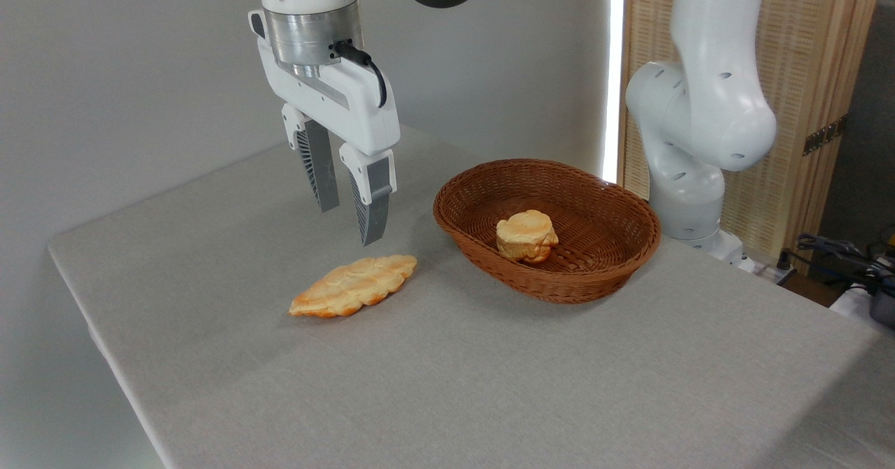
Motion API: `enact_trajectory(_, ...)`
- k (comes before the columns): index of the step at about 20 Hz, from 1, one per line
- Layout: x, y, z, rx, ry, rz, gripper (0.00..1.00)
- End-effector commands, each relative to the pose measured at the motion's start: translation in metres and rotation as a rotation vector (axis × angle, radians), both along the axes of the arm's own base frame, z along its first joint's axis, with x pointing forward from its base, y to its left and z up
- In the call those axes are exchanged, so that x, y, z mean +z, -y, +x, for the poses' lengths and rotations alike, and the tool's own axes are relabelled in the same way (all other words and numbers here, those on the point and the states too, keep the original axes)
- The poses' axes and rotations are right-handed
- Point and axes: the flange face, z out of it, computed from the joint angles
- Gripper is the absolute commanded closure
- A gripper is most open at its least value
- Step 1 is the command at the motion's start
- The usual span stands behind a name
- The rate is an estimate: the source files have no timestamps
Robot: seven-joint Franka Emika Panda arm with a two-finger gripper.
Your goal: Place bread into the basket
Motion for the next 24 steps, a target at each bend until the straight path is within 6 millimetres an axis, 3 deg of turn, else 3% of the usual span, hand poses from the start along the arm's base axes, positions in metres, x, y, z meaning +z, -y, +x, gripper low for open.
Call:
enact_trajectory(1,-0.007,0.013,0.002,-0.012,-0.025,0.005,0.0)
enact_trajectory(7,-0.029,0.022,-0.001,-0.027,-0.044,0.0,0.0)
enact_trajectory(14,-0.073,0.072,-0.013,-0.119,-0.074,0.022,0.0)
enact_trajectory(24,-0.134,0.084,-0.011,-0.135,-0.059,0.042,0.0)
